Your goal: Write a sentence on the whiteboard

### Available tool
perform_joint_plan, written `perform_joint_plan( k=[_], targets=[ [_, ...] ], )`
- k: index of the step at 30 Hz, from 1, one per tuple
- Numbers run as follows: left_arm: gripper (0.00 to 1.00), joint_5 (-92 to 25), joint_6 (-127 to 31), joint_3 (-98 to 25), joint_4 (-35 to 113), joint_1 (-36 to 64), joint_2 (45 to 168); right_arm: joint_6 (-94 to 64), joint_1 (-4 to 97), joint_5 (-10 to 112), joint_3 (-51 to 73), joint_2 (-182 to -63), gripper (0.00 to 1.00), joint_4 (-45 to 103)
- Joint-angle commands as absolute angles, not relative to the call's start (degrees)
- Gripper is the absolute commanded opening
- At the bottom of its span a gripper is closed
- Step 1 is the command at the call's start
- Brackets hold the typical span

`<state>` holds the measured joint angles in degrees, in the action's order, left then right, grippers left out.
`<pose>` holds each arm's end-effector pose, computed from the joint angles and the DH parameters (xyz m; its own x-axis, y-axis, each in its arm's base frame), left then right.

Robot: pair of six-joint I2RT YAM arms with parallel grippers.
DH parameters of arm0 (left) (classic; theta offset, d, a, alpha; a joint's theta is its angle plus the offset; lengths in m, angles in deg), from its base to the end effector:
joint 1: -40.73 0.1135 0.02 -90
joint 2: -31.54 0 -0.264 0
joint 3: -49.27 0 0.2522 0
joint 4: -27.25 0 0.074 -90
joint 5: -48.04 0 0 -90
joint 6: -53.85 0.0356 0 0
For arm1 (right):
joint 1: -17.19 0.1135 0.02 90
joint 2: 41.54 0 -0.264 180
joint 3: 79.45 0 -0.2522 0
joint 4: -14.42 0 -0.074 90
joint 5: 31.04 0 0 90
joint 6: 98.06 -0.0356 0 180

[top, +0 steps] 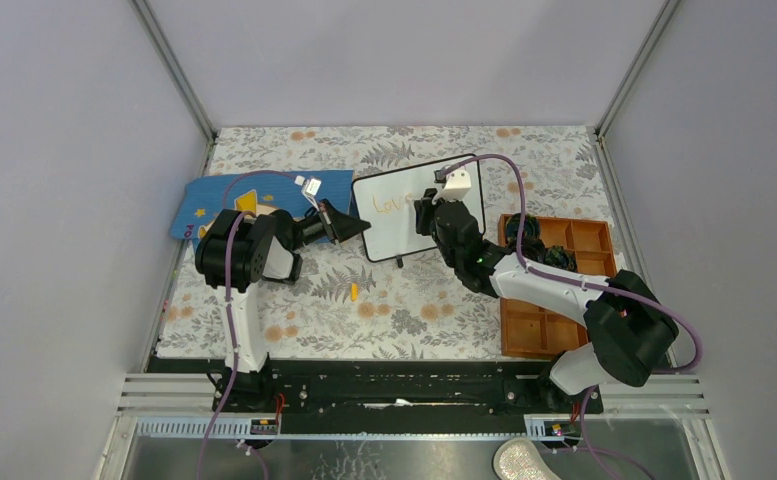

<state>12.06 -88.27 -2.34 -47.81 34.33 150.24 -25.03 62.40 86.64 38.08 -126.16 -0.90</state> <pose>0.3336 -0.0664 0.1259 -0.5957 -0.3998 -0.6966 0.6380 0.2914 -0.7128 0.2468 0.2251 0.2687 -0.1687 0.1969 -0.9658 -0.2659 0.9344 0.2370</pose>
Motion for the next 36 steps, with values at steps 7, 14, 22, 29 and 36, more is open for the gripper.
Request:
perform_joint_plan(
  k=[7,14,22,29,36],
  targets=[
    [0.10,13.1,-88.7,-1.4,-50.6,34.2,150.9,-26.3,62.4,87.2,40.4,-125.3,0.00,0.5],
    [0.10,13.1,-88.6,-1.2,-50.6,34.2,150.5,-26.1,62.4,88.5,41.2,-124.3,0.00,1.5],
    [0.10,13.0,-88.6,-1.3,-50.5,34.0,150.5,-25.8,62.4,92.4,40.5,-123.6,0.00,3.5],
    [0.10,13.0,-88.5,-1.2,-50.3,34.0,150.6,-25.7,62.2,95.2,40.0,-122.3,0.00,4.2],
    [0.10,13.0,-88.5,-1.2,-50.3,34.0,150.5,-25.8,62.1,92.7,40.6,-119.6,0.00,3.2]
  ],
)
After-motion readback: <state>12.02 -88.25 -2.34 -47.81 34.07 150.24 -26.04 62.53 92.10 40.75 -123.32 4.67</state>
